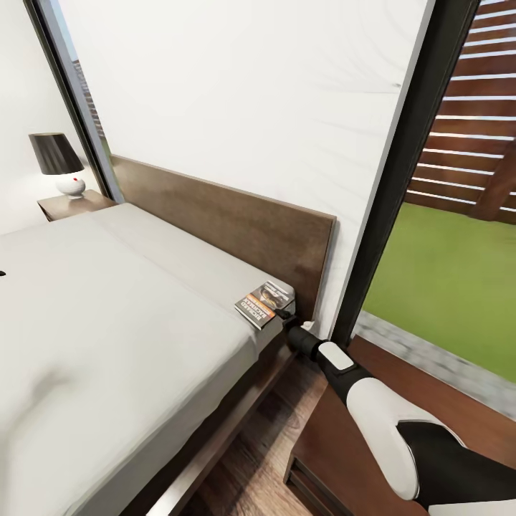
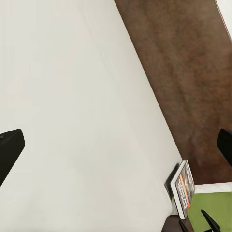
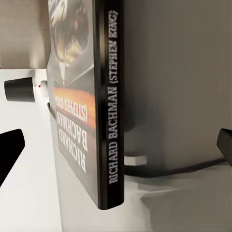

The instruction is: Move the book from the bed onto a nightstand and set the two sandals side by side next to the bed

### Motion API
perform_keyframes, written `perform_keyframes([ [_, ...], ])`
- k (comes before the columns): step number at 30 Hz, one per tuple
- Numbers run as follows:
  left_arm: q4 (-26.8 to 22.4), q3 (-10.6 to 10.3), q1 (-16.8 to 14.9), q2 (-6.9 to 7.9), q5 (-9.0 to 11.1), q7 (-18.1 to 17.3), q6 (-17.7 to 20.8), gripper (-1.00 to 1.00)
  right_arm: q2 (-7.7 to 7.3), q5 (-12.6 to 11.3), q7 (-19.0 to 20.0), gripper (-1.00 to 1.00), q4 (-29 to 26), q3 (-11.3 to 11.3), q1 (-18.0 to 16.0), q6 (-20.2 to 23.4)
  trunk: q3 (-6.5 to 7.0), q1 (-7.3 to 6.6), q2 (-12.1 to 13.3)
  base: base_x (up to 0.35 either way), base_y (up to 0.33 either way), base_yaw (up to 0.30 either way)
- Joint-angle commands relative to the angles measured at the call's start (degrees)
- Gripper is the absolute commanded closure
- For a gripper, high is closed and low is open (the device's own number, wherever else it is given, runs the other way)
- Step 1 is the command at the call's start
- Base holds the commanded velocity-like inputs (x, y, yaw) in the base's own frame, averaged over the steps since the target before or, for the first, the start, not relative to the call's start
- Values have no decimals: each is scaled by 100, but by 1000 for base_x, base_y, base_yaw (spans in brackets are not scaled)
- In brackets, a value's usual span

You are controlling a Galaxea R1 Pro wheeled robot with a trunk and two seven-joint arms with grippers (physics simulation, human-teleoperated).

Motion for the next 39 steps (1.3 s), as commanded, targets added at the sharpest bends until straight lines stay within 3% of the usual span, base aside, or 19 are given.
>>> perform_keyframes([
  [1, 12, -33, -13, 7, -16, -52, -1, -100, 2, -13, 7, -100, 1, -29, -2, 30, -5, -1, -2, 0, 0, 0],
  [39, 12, -33, -13, 7, -24, -48, -7, -100, 21, 3, 7, -100, 1, -17, -2, 29, -5, -1, -2, 0, 0, 0],
])
